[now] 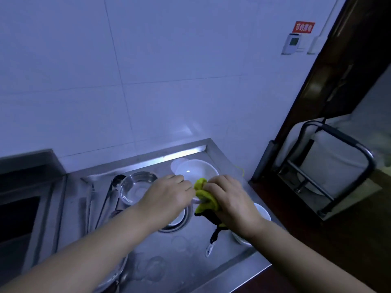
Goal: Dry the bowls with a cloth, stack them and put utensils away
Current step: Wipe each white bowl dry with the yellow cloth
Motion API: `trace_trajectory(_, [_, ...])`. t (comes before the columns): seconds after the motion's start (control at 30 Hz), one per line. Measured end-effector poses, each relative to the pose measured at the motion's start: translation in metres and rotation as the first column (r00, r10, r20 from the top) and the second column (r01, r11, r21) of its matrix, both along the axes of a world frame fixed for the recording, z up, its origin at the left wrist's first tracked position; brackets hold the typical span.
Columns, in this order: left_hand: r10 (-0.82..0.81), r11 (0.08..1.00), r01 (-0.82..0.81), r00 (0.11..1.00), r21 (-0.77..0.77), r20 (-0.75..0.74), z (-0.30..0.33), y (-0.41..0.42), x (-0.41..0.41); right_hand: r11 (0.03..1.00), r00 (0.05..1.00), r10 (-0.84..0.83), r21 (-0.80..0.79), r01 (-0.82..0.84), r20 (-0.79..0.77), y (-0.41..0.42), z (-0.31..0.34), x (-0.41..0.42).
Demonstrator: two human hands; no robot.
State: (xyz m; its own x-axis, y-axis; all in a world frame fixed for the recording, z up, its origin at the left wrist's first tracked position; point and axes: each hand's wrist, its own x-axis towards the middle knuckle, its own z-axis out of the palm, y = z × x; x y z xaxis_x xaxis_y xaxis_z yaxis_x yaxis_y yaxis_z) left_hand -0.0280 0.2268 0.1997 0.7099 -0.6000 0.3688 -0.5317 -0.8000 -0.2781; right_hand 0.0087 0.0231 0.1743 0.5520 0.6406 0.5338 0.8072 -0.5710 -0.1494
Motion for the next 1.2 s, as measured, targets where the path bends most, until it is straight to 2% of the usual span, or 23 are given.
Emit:
trace_trajectory(0.17, [0.037, 0.999, -0.039, 0.983, -0.009, -0.181, -0.037, -0.049, 0.023, 0.963, 0.970, -0.225, 0.128, 0.235, -0.094, -0.097, -0.020, 0.014])
trace_trajectory(0.3, [0.010, 0.998, -0.027, 0.957, -0.055, -0.290, -0.071, -0.105, 0.043, 0.894, 0.894, -0.399, 0.130, 0.429, -0.205, -0.171, -0.029, 0.024])
trace_trajectory(0.53, [-0.010, 0.997, -0.021, 0.900, -0.067, -0.437, -0.122, -0.193, 0.069, 0.845, 0.831, -0.494, 0.086, 0.528, -0.255, -0.254, -0.044, 0.047])
trace_trajectory(0.77, [0.036, 0.998, -0.061, 0.852, -0.031, -0.522, -0.149, -0.217, 0.071, 0.877, 0.846, -0.437, 0.061, 0.476, -0.306, -0.273, -0.054, 0.076])
trace_trajectory(1.0, [0.053, 0.996, -0.079, 0.877, -0.035, -0.477, -0.158, -0.219, 0.068, 0.939, 0.907, -0.291, 0.091, 0.332, -0.302, -0.235, -0.048, 0.110])
trace_trajectory(1.13, [0.138, 0.955, -0.223, 0.917, -0.195, -0.373, -0.152, -0.188, 0.063, 0.958, 0.939, -0.197, 0.149, 0.246, -0.281, -0.184, -0.034, 0.130])
trace_trajectory(1.2, [0.238, 0.921, -0.335, 0.889, -0.201, -0.390, -0.148, -0.159, 0.063, 0.961, 0.953, -0.142, 0.191, 0.197, -0.269, -0.151, -0.027, 0.136])
